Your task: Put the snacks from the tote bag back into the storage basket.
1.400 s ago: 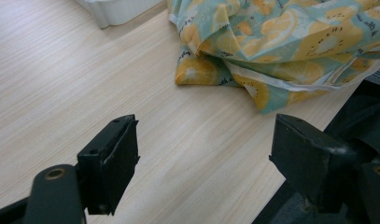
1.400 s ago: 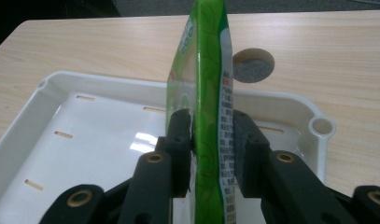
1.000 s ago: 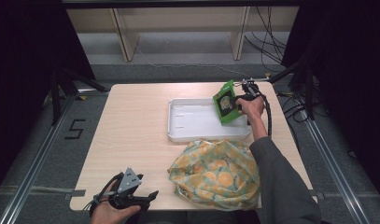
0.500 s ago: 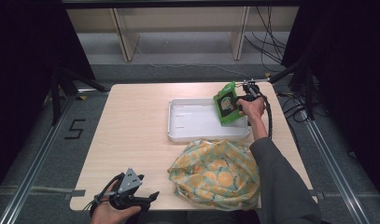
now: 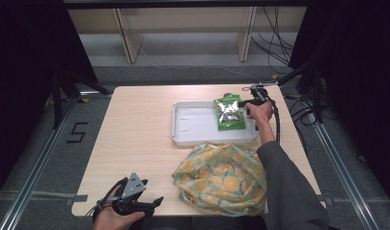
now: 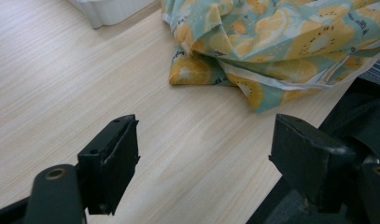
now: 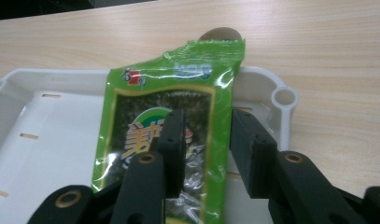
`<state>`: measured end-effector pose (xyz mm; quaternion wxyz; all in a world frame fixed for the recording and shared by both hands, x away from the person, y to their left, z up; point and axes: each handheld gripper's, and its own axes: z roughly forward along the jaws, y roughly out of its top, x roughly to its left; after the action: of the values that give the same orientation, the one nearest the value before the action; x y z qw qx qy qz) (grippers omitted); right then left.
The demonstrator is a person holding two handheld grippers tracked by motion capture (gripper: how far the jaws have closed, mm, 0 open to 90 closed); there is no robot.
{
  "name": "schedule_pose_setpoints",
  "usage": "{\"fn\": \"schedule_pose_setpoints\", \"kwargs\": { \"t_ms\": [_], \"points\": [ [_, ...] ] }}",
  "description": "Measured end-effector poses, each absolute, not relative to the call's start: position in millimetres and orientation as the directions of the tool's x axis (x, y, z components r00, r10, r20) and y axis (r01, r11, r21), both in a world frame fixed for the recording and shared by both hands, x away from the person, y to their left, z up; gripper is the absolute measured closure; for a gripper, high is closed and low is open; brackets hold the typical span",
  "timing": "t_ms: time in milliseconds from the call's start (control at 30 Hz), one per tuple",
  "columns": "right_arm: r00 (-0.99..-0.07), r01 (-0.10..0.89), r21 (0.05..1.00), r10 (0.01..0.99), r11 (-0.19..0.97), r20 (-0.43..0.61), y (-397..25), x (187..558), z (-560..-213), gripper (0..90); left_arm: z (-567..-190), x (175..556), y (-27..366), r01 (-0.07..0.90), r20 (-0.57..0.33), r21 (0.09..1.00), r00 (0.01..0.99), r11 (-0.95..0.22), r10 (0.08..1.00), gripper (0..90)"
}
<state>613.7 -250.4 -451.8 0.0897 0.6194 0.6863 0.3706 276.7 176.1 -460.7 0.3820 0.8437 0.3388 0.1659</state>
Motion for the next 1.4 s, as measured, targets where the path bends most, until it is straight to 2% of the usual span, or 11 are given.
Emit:
{"fn": "schedule_pose_setpoints", "kwargs": {
  "t_ms": [67,133,167,233,333,500,633,800,833,1100,1400],
  "points": [
    [-0.192,0.78,0.621,0.918,-0.072,0.348,-251,614,-452,67.0,-461,276,176,0.445,0.022,0.759,0.713,-0.476,0.701,22.8],
    [-0.224,0.767,0.642,0.933,-0.009,0.28,-255,615,-450,66.5,-461,277,176,0.447,0.018,0.758,0.715,-0.476,0.699,22.8],
    [-0.224,0.784,0.618,0.901,-0.061,0.372,-254,614,-449,66.5,-461,277,176,0.447,0.018,0.759,0.713,-0.473,0.701,22.7],
    [-0.214,0.769,0.634,0.903,-0.08,0.373,-254,613,-447,65.7,-461,277,177,0.444,0.023,0.757,0.715,-0.479,0.699,22.7],
    [-0.266,0.755,0.655,0.912,-0.005,0.313,-260,612,-443,64.8,-461,277,176,0.447,0.019,0.762,0.707,-0.468,0.707,22.6],
    [-0.318,0.717,0.697,0.896,0.013,0.311,-263,609,-435,62.8,-462,278,176,0.455,0.013,0.757,0.707,-0.469,0.707,22.5],
    [-0.303,0.746,0.665,0.886,-0.008,0.351,-259,598,-423,61.0,-461,278,177,0.452,0.023,0.752,0.709,-0.479,0.705,22.5],
    [-0.403,0.689,0.722,0.865,0.071,0.299,-260,589,-416,58.1,-463,277,175,0.474,-0.008,0.763,0.687,-0.44,0.727,22.2],
    [-0.38,0.715,0.698,0.863,0.045,0.334,-256,584,-412,57.4,-463,278,175,0.457,0.009,0.765,0.696,-0.453,0.718,22.1],
    [-0.49,0.645,0.752,0.828,0.133,0.274,-257,560,-404,54.6,-462,277,176,0.463,0.009,0.765,0.687,-0.447,0.727,22.2],
    [-0.499,0.658,0.743,0.811,0.127,0.304,-264,534,-398,52.4,-462,278,176,0.465,0.003,0.766,0.686,-0.443,0.727,22.1]
  ]
}}
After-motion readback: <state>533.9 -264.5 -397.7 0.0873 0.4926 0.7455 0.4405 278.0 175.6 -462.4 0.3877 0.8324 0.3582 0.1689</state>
